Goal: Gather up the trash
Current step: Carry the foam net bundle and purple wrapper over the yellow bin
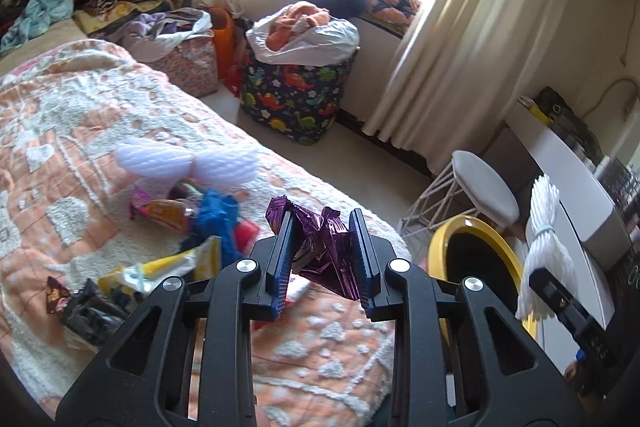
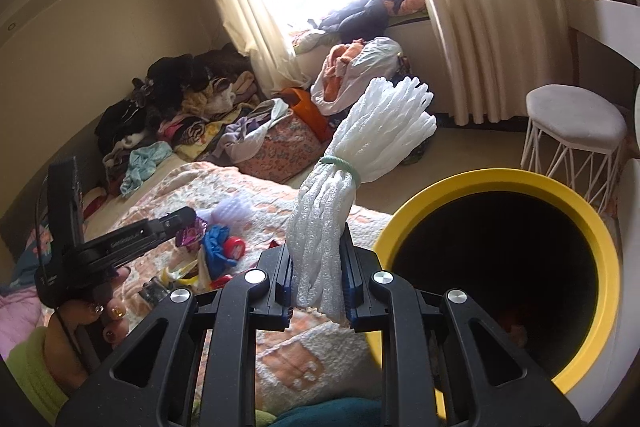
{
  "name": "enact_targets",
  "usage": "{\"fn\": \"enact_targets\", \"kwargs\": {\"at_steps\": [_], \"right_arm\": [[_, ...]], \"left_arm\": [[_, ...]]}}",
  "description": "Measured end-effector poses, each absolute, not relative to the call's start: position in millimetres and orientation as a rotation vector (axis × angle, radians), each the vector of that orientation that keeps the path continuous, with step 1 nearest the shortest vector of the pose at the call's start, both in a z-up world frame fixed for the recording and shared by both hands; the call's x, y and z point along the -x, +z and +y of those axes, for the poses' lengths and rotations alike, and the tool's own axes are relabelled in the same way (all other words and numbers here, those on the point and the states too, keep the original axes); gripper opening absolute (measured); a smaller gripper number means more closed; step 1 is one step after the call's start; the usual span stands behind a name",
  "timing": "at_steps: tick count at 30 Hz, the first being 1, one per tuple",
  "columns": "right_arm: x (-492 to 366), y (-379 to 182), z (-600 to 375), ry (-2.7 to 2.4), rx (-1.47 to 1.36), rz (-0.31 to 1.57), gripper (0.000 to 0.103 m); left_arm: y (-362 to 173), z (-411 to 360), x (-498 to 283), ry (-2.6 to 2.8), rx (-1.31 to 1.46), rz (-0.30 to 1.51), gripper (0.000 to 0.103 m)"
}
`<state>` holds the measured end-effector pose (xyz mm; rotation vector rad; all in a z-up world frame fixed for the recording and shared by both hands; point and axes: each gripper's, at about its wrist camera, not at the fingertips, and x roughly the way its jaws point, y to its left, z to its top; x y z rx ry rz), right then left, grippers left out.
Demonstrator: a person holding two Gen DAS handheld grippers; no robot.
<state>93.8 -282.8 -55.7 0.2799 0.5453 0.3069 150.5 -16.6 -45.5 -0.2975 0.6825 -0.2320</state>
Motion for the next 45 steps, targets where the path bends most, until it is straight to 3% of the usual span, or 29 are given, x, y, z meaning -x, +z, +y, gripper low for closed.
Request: {"fn": "enact_targets", "kwargs": {"at_steps": [27,45], "right_arm": [[-105.0,-71.8,-378.8,0.106,-0.395,0.559,0.018],[-115.9,-90.0,-403.5,0.121,-0.420,0.655,0.018]], "left_arm": [[-47.4,-127.7,-139.2,-0.455,0.177,0.715,0.021],[-80.4,-187.3,-127.8,-0.603,0.068,0.780,0.021]]}}
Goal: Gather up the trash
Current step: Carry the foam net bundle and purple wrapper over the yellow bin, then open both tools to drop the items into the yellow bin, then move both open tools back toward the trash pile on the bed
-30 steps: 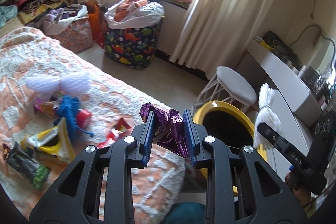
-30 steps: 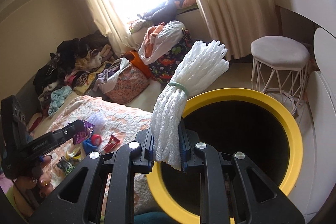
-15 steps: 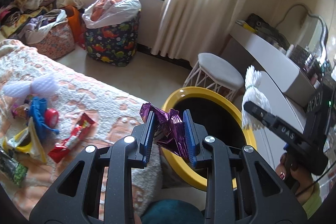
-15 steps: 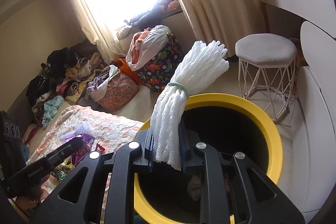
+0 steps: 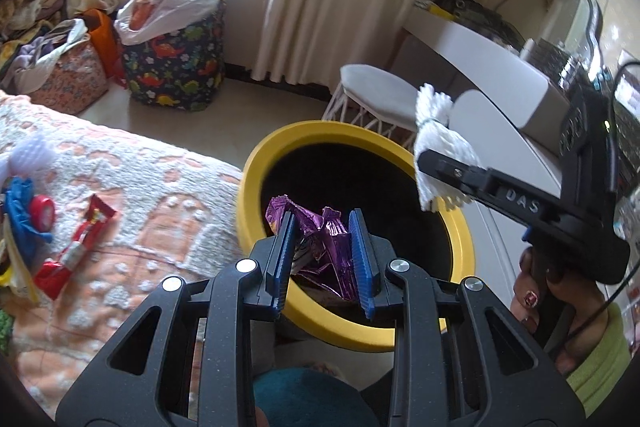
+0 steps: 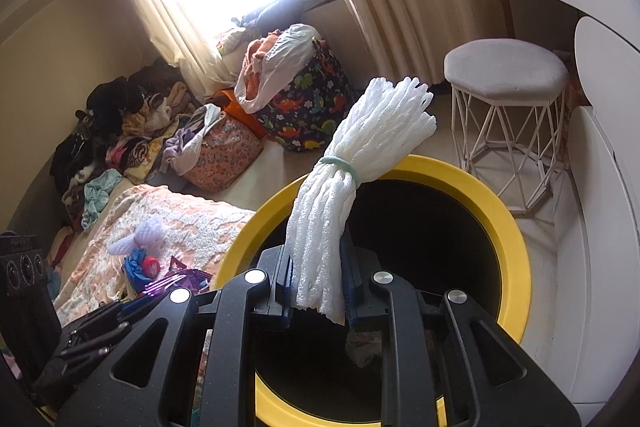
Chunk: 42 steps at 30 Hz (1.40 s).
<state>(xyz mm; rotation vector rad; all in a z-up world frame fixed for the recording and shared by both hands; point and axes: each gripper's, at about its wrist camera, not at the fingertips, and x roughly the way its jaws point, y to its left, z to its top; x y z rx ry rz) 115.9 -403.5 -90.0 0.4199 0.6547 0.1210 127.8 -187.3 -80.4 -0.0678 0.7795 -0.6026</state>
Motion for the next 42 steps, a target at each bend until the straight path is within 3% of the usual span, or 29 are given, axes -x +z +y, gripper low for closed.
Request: {"fn": "enact_targets", "kwargs": {"at_steps": [11,13,15,16,18,20,27,42], "right_arm": [[-118.8,-106.9,-429.8,0.134,-0.563,0.697,0.021],[-118.5,-107.4,-432.9,0.132,-0.580,0.693,0.031],[-117.8,-106.5,-436.1,0.120,-0.592,0.687,0.048],[-117.3,-105.6,-436.6,0.119,-0.592,0.682,0.049],[-116.9,-103.7,-436.7,0.109,-0.586,0.676,0.055],[-116.2,-101.4,-435.9,0.106,-0.581,0.667,0.062],[-114.7,-94.1,-424.6,0.083,-0.527,0.641,0.074],[-110.2,-73.6,-380.4,0.125,-0.407,0.568,0.078]], "left_arm": [[-100.0,-220.5,-132.4,-0.681,0.009,0.817,0.025],[-101.5,-221.8,-133.6,-0.678,0.007,0.819,0.033],[-103.4,-220.0,-134.4,-0.675,0.019,0.821,0.048],[-103.8,-218.2,-135.9,-0.668,0.026,0.822,0.053],[-104.4,-211.8,-136.8,-0.646,0.046,0.820,0.079],[-102.9,-201.9,-137.0,-0.621,0.080,0.813,0.091],[-93.8,-175.8,-135.3,-0.535,0.116,0.779,0.092],[-66.6,-128.1,-121.3,-0.417,0.116,0.672,0.092]]}}
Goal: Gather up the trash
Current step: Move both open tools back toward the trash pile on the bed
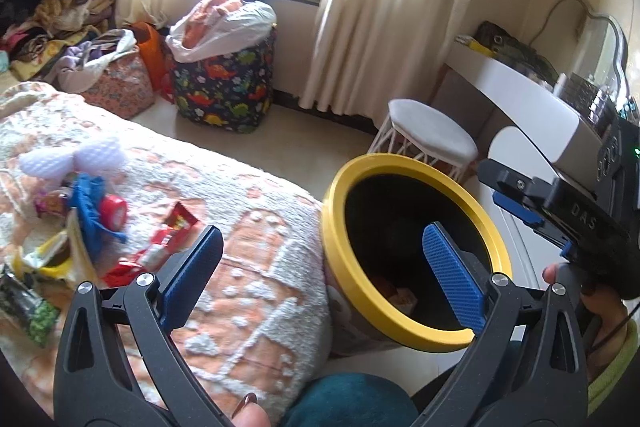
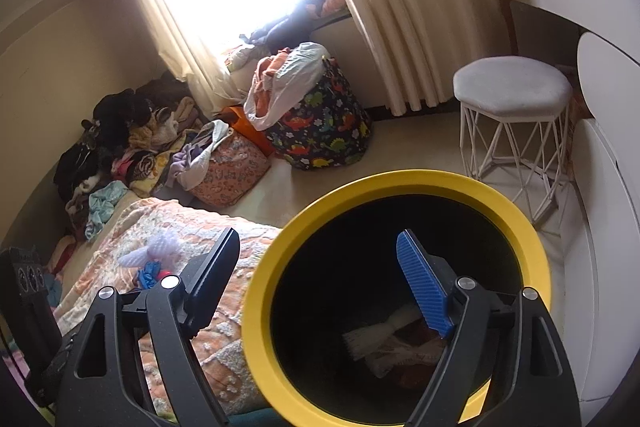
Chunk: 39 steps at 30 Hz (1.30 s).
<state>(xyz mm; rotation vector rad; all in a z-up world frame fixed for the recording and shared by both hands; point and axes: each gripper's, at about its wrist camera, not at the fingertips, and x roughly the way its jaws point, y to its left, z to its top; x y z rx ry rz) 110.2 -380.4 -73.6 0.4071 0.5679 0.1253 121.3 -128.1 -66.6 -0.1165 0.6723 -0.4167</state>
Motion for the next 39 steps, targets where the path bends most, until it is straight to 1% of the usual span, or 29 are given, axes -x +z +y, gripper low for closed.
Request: {"fn": "enact_targets", "kwargs": {"at_steps": [19,25,30,39], "right_arm": [[-105.7,-68.0,-304.3,0.232,-0.303,0.580,0.080],[-101.2,-69.7,-274.8,0.280,-0.248,0.586,0.080],[-99.4,-72.5,-250.9,0.315,-0.216,0.602,0.083],[-106.2,-78.7,-200.3,0.370,-0.143,0.644,0.084]], "left_arm": [[-50.6,-38.1,-119.2,-0.236,0.210,0.592,0.092],[-51.5,-7.5,-119.8,-0.176,0.244,0.586,0.092],[-52.2,17.1,-121.9,-0.129,0.271,0.582,0.092],[-54.8,58.3,-132.1,-0.058,0.317,0.574,0.092]]}}
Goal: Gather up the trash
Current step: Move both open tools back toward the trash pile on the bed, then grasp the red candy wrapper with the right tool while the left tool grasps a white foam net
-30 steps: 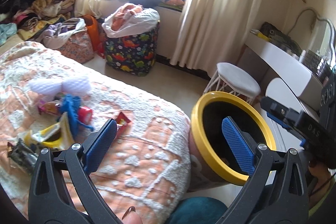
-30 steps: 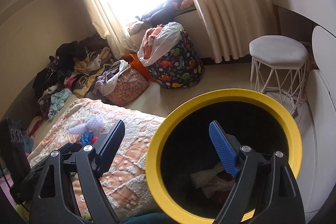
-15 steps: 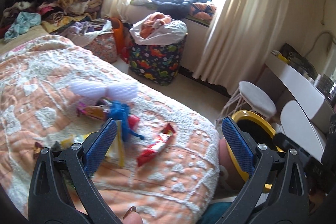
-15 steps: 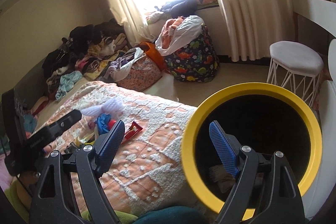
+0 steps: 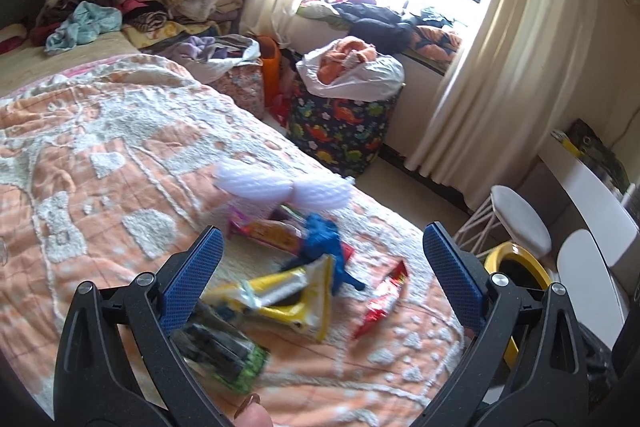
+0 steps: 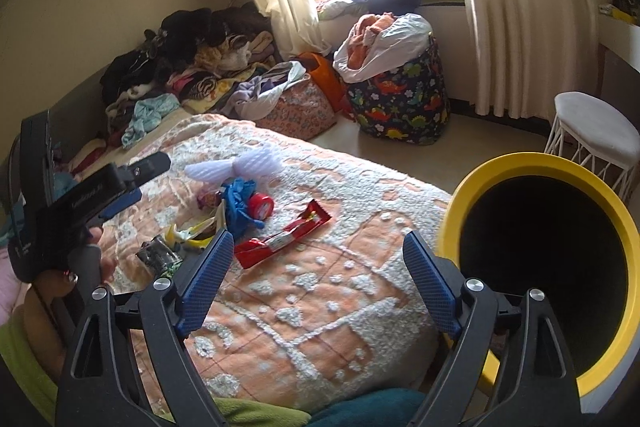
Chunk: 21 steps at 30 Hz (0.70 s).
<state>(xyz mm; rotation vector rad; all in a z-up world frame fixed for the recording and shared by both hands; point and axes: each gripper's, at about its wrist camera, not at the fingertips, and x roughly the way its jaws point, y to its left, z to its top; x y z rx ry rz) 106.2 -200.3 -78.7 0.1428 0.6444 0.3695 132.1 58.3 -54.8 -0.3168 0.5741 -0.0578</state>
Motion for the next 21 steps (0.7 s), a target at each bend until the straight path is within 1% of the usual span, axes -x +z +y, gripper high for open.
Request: {"fn": "enact_targets", "kwargs": {"at_steps": [9,16,18,21], "right_arm": [[-143.3,-103.7,-159.7,0.353,-0.140,0.745,0.084],[-178.9,-131.3,-141.0,0.328,-0.175,0.845,0.083],[-186.8,-138.5,-140.0,0.324,-0.188,0.872,0.077],[-199.1,-149.6,-138.3,0.319,-0.218,0.920,0.070]], "left_arm": [[-54.6,88.4,-163.3,-0.017,0.322,0.583,0.092],[-64.7,108.0,-193.1,0.017,0.345,0.637,0.092],[-68.1,112.1,-201.1,0.039,0.336,0.650,0.092],[-73.6,117.9,-212.2,0.040,0.359,0.674,0.092]]}}
